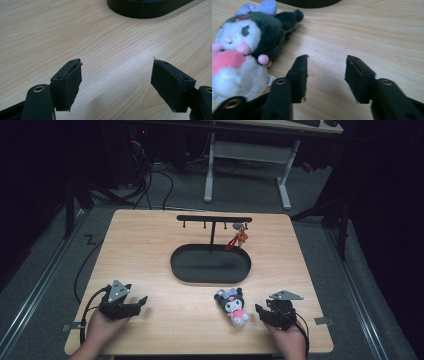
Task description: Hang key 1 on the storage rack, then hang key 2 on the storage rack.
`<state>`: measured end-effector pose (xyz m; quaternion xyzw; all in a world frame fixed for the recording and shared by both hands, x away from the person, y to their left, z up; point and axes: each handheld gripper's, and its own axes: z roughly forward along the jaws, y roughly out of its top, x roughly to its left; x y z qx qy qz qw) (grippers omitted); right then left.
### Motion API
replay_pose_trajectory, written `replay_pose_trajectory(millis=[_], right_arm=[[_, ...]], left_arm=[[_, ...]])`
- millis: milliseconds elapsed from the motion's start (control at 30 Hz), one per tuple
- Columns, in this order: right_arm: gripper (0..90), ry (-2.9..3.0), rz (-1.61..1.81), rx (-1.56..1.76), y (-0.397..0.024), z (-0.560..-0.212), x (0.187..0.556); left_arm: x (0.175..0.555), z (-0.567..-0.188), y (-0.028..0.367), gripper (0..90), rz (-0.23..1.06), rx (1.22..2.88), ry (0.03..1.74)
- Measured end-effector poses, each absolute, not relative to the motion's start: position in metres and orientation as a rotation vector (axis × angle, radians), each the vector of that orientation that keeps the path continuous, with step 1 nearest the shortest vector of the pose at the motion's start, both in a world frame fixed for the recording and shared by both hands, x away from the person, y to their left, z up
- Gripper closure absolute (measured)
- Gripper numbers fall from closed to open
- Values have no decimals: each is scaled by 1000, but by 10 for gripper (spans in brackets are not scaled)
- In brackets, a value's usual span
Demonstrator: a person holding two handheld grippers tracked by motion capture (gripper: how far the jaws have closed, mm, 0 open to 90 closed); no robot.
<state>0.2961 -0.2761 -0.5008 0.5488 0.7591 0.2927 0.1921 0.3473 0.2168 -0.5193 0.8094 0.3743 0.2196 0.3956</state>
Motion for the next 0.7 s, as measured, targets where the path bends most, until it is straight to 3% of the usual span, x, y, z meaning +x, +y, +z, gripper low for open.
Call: replay_pose_trajectory(millis=[700], right_arm=[[410,2376,426,1597,-266,-465,318]], left_arm=[[348,-512,212,243,586,2044,893]])
